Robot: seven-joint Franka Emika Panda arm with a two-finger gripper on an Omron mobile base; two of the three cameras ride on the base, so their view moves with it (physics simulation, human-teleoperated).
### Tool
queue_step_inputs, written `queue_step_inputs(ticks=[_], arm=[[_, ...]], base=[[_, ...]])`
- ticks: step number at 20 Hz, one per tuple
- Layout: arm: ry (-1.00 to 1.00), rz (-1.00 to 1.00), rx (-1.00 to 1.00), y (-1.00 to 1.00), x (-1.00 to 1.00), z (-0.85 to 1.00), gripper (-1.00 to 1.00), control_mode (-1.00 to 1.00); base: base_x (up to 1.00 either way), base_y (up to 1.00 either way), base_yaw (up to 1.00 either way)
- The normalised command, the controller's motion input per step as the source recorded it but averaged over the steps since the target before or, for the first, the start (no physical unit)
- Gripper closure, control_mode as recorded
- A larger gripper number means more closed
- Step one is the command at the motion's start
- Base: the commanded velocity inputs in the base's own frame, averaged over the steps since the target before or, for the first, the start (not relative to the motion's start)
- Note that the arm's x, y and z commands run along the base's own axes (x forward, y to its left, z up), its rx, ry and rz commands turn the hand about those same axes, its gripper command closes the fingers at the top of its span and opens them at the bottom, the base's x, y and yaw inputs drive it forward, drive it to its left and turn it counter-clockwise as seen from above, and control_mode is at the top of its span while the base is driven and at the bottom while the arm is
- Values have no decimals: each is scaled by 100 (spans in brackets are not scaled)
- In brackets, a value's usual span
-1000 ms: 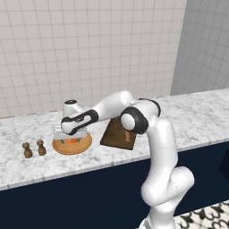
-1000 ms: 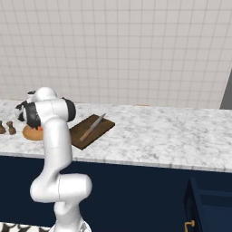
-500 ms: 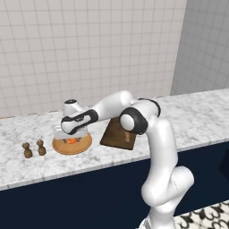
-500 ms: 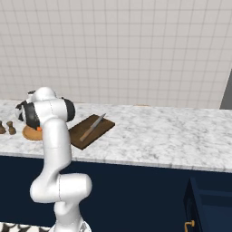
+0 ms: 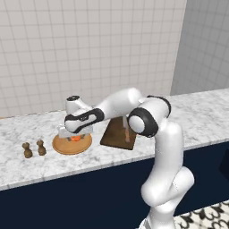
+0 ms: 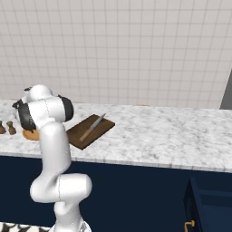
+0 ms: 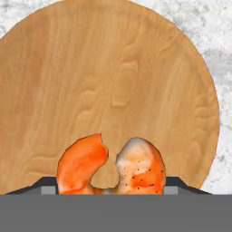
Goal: Pick up the knife from the drawer and place it on the cutting board. Then place the meat from the plate to the cutting board.
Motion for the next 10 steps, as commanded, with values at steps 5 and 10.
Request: queue_step_inputs(ticks=[5,10], arm=[[-8,4,-1,-100,-53,33,100,-100],[-1,0,0,-100,-1,46,100,-100]], base=[[0,0,0],[0,0,0]])
